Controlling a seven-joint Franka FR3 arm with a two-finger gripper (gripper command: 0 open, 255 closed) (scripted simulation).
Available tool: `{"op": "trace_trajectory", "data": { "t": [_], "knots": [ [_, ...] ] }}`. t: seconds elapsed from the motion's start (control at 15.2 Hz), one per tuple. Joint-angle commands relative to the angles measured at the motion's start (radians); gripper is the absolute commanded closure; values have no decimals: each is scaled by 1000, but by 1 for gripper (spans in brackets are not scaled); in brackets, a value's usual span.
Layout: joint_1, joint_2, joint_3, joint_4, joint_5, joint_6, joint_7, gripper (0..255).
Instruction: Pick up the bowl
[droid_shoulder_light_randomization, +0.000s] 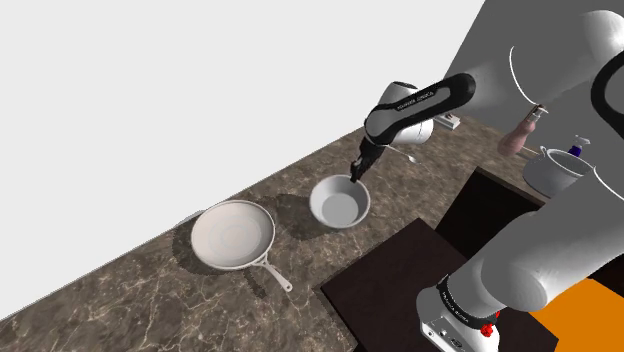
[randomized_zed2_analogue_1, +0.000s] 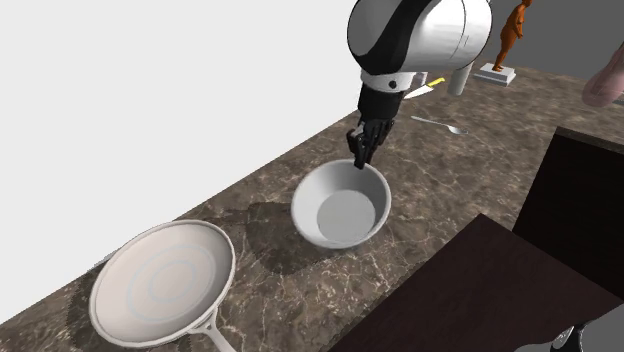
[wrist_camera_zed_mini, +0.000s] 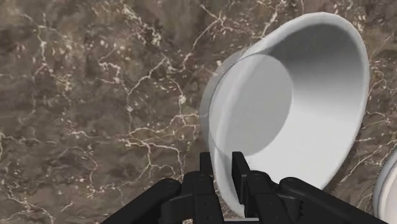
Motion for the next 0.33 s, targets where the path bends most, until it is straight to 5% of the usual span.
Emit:
{"op": "trace_trajectory", "data": {
  "t": [0.0,0.26],
  "knots": [
    [-2,-23,0,6,-13,-27,12,255],
    [-4,-47,0,13,-26,-58,23,255]
  ]
}}
